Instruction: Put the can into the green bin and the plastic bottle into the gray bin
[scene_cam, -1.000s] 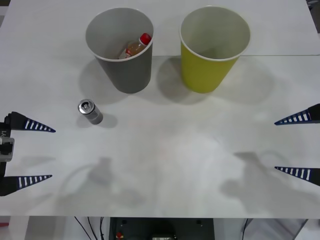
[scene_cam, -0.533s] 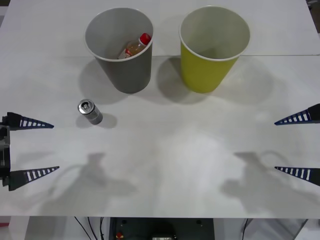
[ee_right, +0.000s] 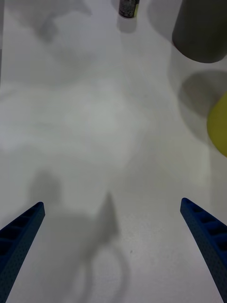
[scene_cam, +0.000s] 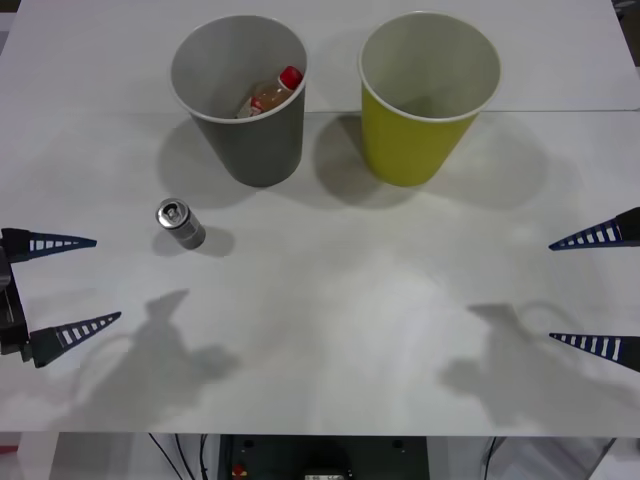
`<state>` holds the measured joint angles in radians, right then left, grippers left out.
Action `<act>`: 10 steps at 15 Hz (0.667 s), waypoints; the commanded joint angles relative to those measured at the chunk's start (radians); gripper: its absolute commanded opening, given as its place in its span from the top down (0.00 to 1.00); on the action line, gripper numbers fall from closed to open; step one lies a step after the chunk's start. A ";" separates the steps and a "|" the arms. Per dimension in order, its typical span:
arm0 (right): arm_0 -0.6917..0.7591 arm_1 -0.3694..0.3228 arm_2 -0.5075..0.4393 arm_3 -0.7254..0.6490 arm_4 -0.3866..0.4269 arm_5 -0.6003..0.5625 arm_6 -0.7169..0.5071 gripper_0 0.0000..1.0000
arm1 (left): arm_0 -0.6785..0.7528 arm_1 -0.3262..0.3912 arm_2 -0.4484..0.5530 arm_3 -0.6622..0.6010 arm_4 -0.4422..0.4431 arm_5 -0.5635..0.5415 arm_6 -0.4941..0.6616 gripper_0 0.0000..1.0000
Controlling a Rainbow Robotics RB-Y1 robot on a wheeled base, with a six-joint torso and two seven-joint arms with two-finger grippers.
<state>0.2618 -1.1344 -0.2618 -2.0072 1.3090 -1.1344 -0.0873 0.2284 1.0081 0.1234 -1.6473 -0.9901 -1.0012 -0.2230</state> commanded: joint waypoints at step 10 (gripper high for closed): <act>0.000 0.000 0.000 0.000 0.000 0.000 0.000 0.00 | -0.314 -0.077 -0.400 0.587 0.510 -0.053 -0.507 0.00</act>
<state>0.2618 -1.1344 -0.2618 -2.0070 1.3090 -1.1344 -0.0873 -0.0700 0.9442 -0.2639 -1.0910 -0.4978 -1.0490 -0.7077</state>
